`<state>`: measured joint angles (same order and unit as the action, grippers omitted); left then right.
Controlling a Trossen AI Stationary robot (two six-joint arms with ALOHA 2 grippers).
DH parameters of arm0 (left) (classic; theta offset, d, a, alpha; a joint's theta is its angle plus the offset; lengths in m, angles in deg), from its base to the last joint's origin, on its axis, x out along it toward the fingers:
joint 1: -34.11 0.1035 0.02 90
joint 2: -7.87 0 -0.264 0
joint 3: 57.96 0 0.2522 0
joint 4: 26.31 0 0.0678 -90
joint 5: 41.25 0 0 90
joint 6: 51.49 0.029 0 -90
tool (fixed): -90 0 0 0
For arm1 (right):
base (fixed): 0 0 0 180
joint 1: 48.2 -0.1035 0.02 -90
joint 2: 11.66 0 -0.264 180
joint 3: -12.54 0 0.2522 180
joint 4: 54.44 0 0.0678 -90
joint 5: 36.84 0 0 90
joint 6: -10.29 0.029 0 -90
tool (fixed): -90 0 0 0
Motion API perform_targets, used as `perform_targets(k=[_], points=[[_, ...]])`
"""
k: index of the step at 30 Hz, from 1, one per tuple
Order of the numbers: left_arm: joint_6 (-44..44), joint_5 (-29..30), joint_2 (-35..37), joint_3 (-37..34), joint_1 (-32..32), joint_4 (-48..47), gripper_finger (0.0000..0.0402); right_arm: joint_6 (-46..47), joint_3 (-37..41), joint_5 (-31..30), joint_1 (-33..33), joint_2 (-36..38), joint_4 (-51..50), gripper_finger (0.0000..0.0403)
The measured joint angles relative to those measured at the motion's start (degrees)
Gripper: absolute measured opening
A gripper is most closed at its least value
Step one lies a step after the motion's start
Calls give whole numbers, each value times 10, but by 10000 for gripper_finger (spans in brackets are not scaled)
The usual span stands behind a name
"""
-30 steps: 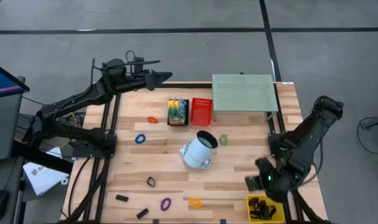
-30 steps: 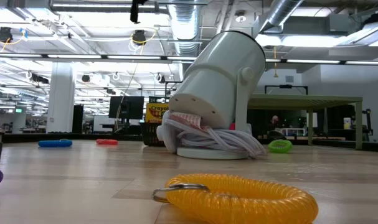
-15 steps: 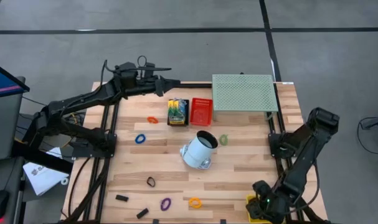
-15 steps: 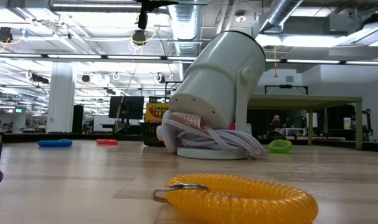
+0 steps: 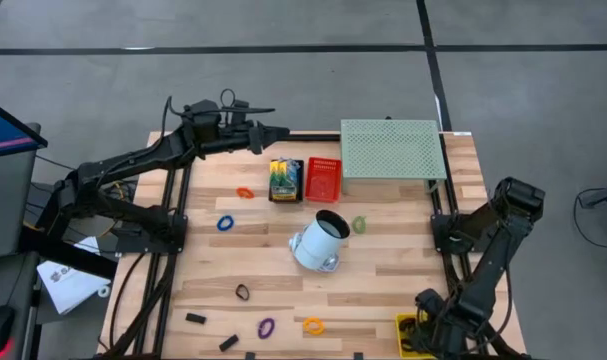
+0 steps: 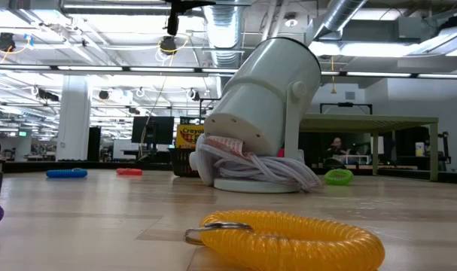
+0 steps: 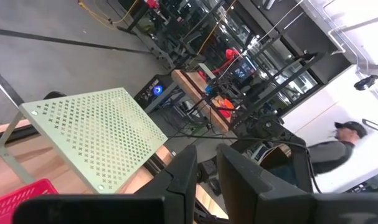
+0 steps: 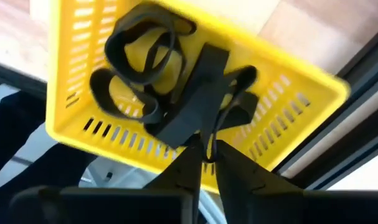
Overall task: Pick & Place Office Desk Supplies
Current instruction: Put the black rubber band into the yellow bin
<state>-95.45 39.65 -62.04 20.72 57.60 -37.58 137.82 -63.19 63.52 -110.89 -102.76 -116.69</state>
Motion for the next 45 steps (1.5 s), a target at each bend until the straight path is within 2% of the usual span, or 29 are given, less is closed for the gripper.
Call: perform_targets(k=[6,15,17,21,24,26,32,36,38,40,43,45], points=[[-13,0,0,0,0,3,59,-13,0,2,1,0,3,95],[-11,-8,0,0,-11,2,59,-16,0,3,1,1,-8,199],[-1,-47,0,0,-11,-2,59,-15,0,3,2,4,-12,214],[1,-171,1,0,-19,-37,59,-15,0,-8,11,17,-37,227],[2,-235,1,0,-45,-119,59,-15,0,-37,30,32,-73,226],[14,-249,1,0,-70,-200,59,-18,0,-64,47,46,-98,224],[75,-234,1,-2,-202,-464,59,-24,0,-168,104,106,-145,222],[51,-169,1,-44,-323,-500,64,-29,0,-247,138,150,-147,222],[-4,-140,1,-77,-375,-491,73,-36,0,-277,155,171,-146,221],[-104,-108,1,-119,-411,-475,85,-37,0,-302,168,191,-145,221],[-262,-69,0,-188,-440,-435,102,-49,0,-334,184,216,-139,221],[-314,-54,0,-226,-458,-392,111,-61,0,-348,196,228,-138,221]])
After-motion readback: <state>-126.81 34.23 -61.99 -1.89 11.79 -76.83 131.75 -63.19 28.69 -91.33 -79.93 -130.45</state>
